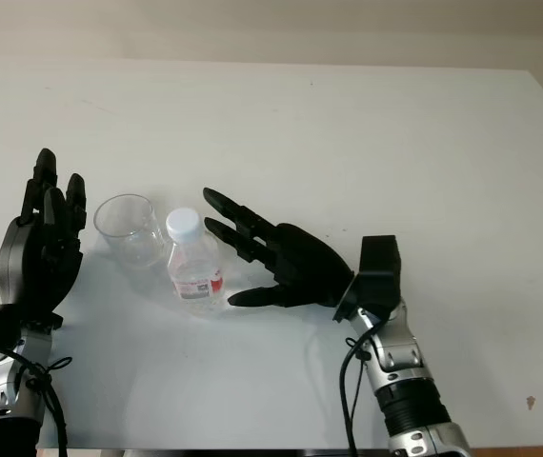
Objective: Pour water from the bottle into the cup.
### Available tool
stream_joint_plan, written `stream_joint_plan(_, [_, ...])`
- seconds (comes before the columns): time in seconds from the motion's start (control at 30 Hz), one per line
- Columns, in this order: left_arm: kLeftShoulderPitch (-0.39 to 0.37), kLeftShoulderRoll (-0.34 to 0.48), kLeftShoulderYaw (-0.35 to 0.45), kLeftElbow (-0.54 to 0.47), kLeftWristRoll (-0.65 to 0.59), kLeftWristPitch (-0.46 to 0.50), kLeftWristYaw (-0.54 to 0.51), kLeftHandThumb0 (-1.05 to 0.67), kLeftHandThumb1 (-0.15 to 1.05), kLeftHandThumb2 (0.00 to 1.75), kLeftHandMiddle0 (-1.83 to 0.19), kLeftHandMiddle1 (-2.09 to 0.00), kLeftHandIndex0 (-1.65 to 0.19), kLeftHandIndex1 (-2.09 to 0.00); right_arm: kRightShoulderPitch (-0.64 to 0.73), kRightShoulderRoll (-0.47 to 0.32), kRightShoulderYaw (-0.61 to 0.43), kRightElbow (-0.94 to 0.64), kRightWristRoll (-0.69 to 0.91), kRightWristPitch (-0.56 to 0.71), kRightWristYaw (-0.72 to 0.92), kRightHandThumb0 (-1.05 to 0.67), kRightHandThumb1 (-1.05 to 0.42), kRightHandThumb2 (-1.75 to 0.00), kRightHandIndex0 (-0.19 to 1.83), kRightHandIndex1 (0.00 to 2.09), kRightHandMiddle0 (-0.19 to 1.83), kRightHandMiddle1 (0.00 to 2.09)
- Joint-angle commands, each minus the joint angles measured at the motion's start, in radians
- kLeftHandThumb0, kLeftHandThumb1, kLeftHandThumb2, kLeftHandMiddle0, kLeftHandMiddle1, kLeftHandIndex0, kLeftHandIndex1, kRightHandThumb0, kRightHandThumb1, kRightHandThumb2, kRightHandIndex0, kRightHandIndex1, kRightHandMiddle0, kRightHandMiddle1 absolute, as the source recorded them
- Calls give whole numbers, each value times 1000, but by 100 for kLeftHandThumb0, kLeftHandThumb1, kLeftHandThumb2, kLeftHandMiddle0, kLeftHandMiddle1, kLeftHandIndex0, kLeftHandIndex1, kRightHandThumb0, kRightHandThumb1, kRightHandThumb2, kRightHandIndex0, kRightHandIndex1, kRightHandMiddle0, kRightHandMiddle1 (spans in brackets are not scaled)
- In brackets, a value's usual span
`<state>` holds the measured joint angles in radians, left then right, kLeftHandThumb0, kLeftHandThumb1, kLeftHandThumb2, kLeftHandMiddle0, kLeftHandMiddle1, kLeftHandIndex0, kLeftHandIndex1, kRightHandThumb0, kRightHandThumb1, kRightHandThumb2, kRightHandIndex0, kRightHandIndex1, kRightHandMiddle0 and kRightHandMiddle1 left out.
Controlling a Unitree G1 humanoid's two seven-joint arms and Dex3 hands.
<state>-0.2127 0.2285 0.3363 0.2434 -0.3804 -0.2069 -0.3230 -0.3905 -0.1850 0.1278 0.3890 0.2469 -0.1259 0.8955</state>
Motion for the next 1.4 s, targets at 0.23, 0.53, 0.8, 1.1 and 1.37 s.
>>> stream_joint_plan(0.23, [2,7,4,-21,5,-11,5,-78,105,49,12,-6,14,-6,-57,30,33,69,-23,42,13,-80,-87,-6,29,19,23,21])
stream_joint_plan(0.53, [9,5,0,-35,11,-14,8,-79,105,47,12,-5,15,-5,-107,53,37,143,-34,28,49,-81,-85,-5,28,99,10,113])
stream_joint_plan(0.8, [8,1,-2,-37,9,-11,14,-79,105,46,12,-6,15,-6,-144,59,42,202,-48,-3,100,-79,-85,-5,21,122,7,129])
stream_joint_plan(1.1, [8,0,-2,-37,14,-10,27,-79,105,45,11,-6,13,-7,-168,70,52,207,-47,40,149,-79,-83,-5,17,113,4,121])
stream_joint_plan(1.37, [11,-1,-3,-38,11,-17,27,-79,105,46,12,-5,14,-6,-191,67,103,190,-79,6,221,-84,-85,-6,19,64,1,95])
